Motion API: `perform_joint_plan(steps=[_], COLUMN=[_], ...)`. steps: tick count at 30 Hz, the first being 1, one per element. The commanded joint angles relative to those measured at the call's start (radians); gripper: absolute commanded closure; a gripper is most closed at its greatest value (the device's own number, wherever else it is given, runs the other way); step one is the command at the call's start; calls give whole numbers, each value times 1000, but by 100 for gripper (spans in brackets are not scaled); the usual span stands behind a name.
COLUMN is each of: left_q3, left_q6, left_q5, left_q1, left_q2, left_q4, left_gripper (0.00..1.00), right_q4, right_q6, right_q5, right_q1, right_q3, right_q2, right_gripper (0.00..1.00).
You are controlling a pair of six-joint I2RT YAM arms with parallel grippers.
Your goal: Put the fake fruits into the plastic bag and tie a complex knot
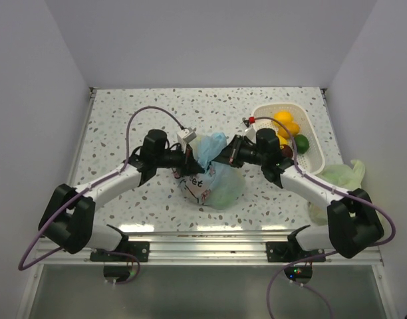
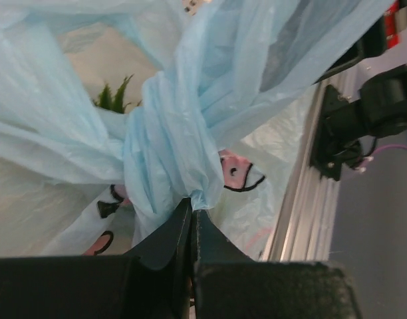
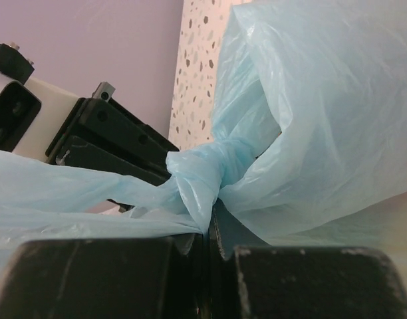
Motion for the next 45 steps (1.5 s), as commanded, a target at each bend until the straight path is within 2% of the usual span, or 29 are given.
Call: perform_joint_plan(steps=[1,10,13,16,18,20,21,23,25,26,27,31,33,34,36,39,40,44,45], left_q3=[-27,-36,-12,16,22,22,20,13,-4,-6,-9,-13,-12,-10,-6,1,2,11,19], left_q6=[-132,-223,-222,-228,-237,-263,-274,-307,-321,-323,-321,-326,-332,-335,-340,-335,-327,-318,-320], left_q5=[142,-103,-130,-85,-63,-16,-3,18,14,14,15,23,29,29,32,27,23,8,4], left_q1=[-12,-47,-47,-41,-40,-37,-37,-37,-37,-37,-37,-37,-38,-37,-37,-38,-38,-43,-41], left_q2=[-54,15,50,69,75,84,86,92,95,98,98,104,107,110,120,121,121,138,143], left_q4=[186,246,256,298,330,361,393,422,451,454,451,456,467,470,470,453,447,421,419], left_gripper=[100,100,100,100,100,100,100,100,100,100,100,100,100,100,100,100,100,100,100], right_q4=[86,140,131,47,-15,-105,-163,-234,-384,-441,-546,-771,-910,-953,-1070,-1124,-1113,-983,-907], right_q6=[-44,-26,-50,-122,-202,-280,-306,-403,-480,-568,-611,-813,-920,-960,-1067,-1110,-1091,-1029,-1017], right_q5=[-16,-64,-113,-189,-220,-246,-254,-274,-277,-274,-275,-295,-308,-303,-300,-289,-269,-213,-217], right_q1=[-1,-1,-1,-1,0,-1,-1,-1,-13,-22,-50,-156,-211,-222,-254,-295,-326,-345,-345], right_q3=[3,17,14,37,60,67,78,100,150,173,219,323,391,411,466,483,473,376,347], right_q2=[-42,-48,-60,-71,-86,-114,-121,-129,-132,-134,-135,-138,-131,-129,-131,-149,-164,-142,-126], right_gripper=[100,100,100,100,92,76,71,51,41,34,33,25,12,10,10,25,47,85,87])
